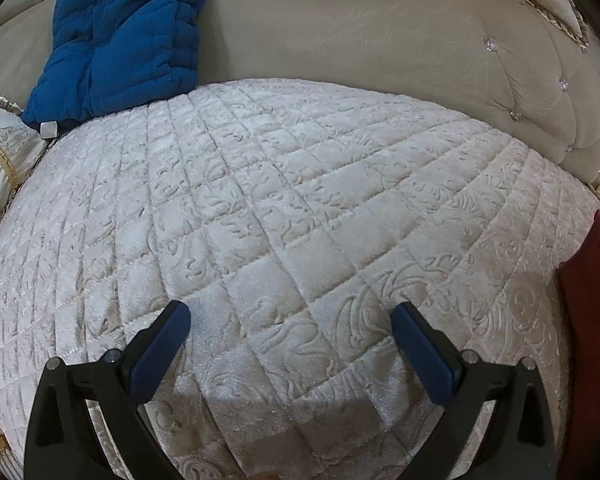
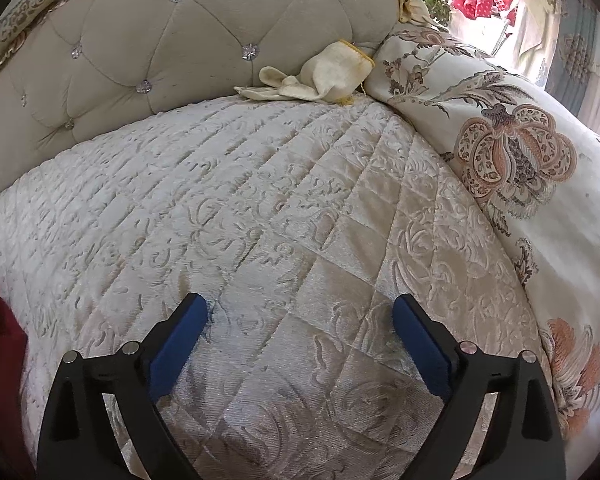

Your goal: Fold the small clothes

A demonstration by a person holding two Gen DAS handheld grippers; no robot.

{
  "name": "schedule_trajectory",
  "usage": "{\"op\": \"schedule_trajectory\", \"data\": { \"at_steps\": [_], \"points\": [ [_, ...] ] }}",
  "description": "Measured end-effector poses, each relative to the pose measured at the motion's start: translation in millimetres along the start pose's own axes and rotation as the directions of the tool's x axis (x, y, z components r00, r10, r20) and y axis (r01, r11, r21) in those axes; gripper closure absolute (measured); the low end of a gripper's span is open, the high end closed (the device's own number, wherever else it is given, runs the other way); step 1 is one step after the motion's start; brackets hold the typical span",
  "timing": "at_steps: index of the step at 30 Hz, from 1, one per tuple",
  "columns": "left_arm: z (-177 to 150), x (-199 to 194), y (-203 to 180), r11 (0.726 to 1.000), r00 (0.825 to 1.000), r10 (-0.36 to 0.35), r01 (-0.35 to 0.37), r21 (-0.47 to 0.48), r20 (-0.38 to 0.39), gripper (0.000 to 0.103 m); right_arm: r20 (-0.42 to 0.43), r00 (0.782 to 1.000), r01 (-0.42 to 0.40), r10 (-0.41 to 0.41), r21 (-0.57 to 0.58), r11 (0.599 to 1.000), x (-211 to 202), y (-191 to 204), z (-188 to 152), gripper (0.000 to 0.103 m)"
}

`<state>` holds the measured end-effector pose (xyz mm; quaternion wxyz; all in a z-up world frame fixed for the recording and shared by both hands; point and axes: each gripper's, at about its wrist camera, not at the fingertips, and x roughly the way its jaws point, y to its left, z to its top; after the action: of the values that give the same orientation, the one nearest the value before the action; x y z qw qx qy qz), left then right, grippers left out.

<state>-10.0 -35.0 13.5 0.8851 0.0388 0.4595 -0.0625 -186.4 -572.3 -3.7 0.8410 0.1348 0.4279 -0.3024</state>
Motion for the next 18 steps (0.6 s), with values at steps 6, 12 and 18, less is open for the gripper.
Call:
{"op": "schedule_trajectory", "data": {
  "at_steps": [6, 12, 18],
  "points": [
    [-1, -1, 1, 1.0, 1.0, -0.002, 0.002, -0.003, 0.001, 0.0, -0.003, 1.0, -0.006, 0.006, 0.009, 1.0, 1, -2, 0, 0.023],
    [-1, -33, -14, 0.999, 0.997, 0.029, -0.032, 0.042, 0.077, 0.002, 0.028, 0.999, 0.015, -0.016, 0.019, 1.0, -18, 4, -2, 0.036],
    [0, -95, -56, 0.994, 0.991, -0.018, 0.003, 0.112, 0.132, 0.002, 0.065, 0.989, -0.129, 0.132, -0.048, 0.99, -84, 53, -12, 0.036]
  ]
}}
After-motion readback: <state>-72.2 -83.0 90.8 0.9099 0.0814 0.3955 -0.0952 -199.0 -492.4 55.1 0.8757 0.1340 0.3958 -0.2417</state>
